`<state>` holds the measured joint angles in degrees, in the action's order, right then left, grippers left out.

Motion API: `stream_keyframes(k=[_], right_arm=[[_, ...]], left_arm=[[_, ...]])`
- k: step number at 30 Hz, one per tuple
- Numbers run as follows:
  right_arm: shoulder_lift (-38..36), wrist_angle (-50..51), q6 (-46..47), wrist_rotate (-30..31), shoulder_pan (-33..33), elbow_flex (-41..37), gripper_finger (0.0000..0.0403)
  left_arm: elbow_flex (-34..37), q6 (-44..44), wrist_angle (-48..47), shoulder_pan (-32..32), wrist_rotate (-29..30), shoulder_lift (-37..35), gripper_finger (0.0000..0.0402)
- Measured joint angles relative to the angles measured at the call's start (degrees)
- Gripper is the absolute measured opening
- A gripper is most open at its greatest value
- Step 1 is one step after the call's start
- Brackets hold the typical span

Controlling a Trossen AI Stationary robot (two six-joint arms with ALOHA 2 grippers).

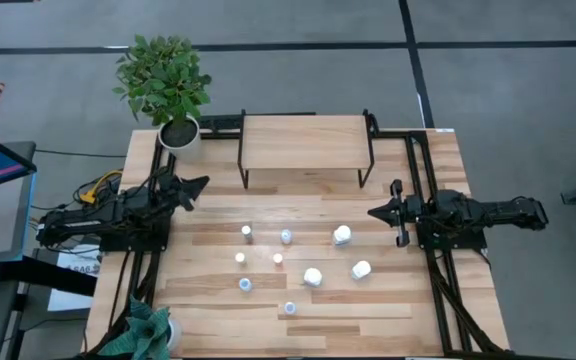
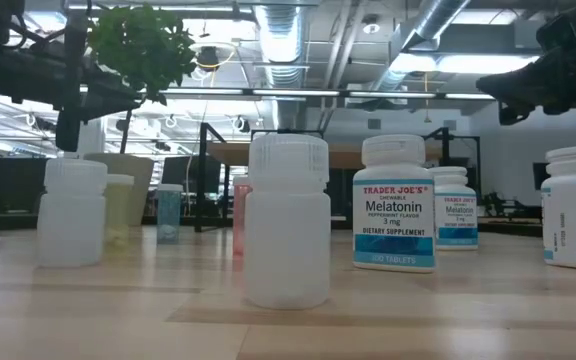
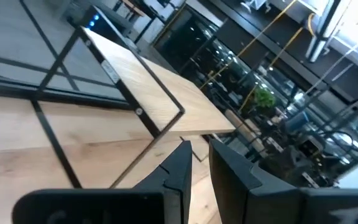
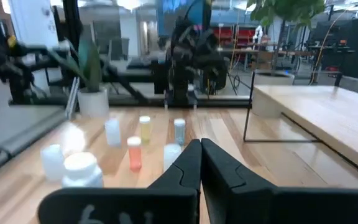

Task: Pick and place medicine bottles onto shelf by color
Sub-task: Put the top right white, blue pill bottle on the shelf

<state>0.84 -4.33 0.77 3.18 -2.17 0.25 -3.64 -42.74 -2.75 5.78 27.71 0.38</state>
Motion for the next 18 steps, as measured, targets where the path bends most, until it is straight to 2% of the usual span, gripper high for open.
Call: stream_keyframes(k=[4, 9, 13, 18], right_arm=[[0.0, -5.5, 17.6, 1.0, 0.0, 0.1, 0.0029], [-0.1, -6.9, 38.9, 7.6, 0.0, 0.6, 0.0029], [-0.2, -6.8, 49.2, 7.5, -0.1, 0.7, 0.0028], [-0.1, -5.8, 53.8, 7.5, 0.0, 0.8, 0.0029]], left_arm=[[0.0, -2.7, 0.3, 0.0, -0.4, 0.0, 0.0043], [0.0, -3.6, 0.6, 0.0, -0.4, 0.0, 0.0043], [0.0, -3.6, 0.7, 0.0, -0.1, 0.0, 0.0043], [0.0, -3.6, 0.6, 0.0, 0.0, 0.0, 0.0043]])
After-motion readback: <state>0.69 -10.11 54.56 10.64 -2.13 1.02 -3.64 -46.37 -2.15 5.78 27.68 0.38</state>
